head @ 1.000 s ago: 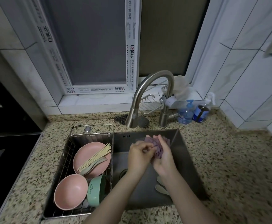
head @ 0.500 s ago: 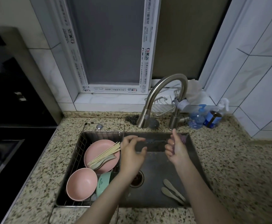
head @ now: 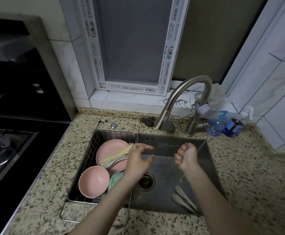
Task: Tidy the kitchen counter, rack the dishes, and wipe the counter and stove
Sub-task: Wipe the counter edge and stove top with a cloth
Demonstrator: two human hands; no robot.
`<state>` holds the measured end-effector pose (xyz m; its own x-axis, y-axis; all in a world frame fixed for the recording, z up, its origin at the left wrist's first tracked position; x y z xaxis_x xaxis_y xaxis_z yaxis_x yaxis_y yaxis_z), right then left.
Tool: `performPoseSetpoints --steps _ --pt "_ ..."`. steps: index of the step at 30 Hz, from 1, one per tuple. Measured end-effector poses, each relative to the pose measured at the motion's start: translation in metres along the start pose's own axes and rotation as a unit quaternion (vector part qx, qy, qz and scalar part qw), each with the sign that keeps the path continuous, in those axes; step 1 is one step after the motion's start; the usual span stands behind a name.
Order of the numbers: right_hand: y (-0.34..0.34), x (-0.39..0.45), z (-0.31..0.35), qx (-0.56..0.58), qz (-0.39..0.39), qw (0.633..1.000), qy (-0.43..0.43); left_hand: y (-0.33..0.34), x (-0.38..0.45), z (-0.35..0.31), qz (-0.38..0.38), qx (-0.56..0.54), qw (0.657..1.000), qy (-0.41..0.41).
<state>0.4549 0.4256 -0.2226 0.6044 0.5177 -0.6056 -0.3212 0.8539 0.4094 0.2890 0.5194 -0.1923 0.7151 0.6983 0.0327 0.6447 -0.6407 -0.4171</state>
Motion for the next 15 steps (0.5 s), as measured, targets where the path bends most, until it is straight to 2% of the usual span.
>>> performPoseSetpoints --steps 6,9,12,15 --pt "-0.005 0.001 -0.010 0.009 -0.024 1.000 0.001 -0.002 0.004 0.013 0.025 0.016 0.999 -0.042" --pt "-0.007 0.001 -0.001 0.074 -0.026 0.997 0.000 -0.003 0.009 0.018 0.063 0.052 0.995 -0.063" --pt "0.007 -0.007 0.033 0.120 0.050 0.991 -0.017 -0.007 0.017 0.021 0.082 0.072 0.991 -0.076" --pt "0.026 -0.024 0.074 0.097 0.197 0.972 -0.079 -0.012 0.022 0.022 0.061 0.038 0.994 -0.082"
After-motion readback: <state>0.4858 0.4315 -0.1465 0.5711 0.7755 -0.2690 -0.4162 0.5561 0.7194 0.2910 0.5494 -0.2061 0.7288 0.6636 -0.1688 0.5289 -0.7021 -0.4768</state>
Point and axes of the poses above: each hand's wrist, its own x-axis towards the middle knuckle, its own y-axis out of the palm, z = x × y, the point moved 3 cm from there along x, towards the middle knuckle, and after that the axes turned 8 degrees about z, right-handed, at the moved point
